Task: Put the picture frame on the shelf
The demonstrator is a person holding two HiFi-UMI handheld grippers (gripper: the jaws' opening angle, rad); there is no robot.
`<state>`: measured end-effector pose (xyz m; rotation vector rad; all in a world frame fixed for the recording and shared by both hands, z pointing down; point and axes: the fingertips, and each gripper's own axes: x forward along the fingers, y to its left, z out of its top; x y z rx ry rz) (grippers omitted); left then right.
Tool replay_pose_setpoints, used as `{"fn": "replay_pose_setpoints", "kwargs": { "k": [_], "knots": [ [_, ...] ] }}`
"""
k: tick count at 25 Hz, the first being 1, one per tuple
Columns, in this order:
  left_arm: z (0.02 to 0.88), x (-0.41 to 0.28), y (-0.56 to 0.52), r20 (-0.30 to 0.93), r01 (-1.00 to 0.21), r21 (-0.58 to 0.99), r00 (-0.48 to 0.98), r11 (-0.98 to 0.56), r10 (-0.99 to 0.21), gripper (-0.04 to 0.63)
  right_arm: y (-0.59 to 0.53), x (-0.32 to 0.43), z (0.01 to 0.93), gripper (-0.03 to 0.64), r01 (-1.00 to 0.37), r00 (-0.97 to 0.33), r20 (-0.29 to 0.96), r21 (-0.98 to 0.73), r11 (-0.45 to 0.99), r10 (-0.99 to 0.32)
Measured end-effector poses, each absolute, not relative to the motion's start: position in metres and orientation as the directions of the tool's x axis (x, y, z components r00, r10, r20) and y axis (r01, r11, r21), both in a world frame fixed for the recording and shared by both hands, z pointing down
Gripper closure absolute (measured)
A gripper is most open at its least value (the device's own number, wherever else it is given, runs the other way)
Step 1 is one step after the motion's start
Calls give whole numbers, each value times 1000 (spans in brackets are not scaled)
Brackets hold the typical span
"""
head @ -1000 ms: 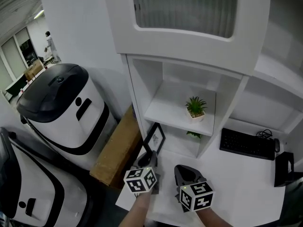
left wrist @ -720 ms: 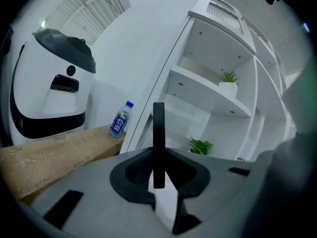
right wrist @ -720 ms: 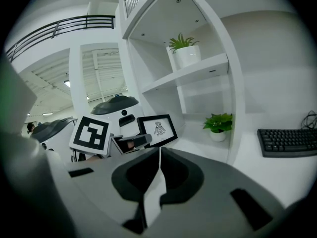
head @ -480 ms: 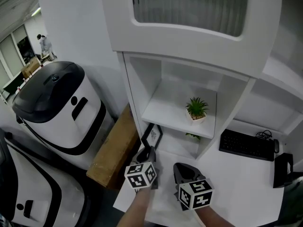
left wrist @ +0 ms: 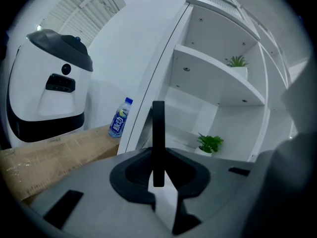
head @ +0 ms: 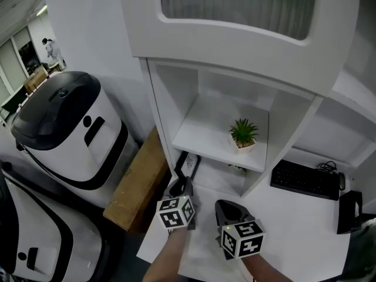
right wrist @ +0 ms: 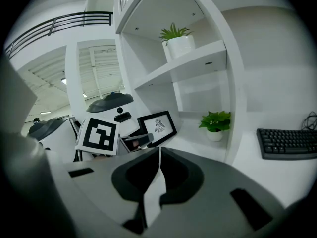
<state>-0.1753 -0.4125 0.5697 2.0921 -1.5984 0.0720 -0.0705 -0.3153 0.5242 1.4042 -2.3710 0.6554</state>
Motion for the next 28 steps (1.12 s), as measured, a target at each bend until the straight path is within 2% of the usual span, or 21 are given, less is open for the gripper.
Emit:
{"fn": "replay_pose_setpoints", "kwargs": {
  "k": [28],
  "knots": [
    [592, -177, -422, 388, -925, 343, 299, -165, -872, 526, -315, -60, 532, 615, -895, -446, 498, -256, 365, -744]
  ]
}}
